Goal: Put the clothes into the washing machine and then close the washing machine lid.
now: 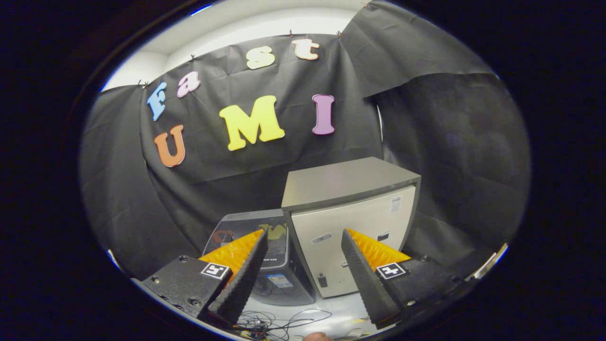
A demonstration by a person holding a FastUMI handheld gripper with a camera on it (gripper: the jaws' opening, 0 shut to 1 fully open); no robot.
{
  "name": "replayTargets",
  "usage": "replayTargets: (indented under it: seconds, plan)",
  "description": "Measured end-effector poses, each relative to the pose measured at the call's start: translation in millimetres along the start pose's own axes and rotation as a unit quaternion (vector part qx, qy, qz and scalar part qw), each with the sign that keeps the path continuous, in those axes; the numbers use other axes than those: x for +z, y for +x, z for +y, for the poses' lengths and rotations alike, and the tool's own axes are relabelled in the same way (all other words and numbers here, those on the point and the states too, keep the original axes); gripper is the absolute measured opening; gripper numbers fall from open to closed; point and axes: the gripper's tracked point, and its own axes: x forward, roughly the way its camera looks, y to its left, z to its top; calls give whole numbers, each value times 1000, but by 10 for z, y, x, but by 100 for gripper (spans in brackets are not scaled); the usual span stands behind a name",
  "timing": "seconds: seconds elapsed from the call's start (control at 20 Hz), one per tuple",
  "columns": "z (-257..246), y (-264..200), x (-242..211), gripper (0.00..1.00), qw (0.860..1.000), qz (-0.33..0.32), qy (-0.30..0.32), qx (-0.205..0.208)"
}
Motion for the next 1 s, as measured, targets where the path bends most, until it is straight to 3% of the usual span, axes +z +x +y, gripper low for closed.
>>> replayTargets:
  seconds: [1.0]
  plan:
    - [-50, 26, 201, 98, 1000, -24, -20, -1]
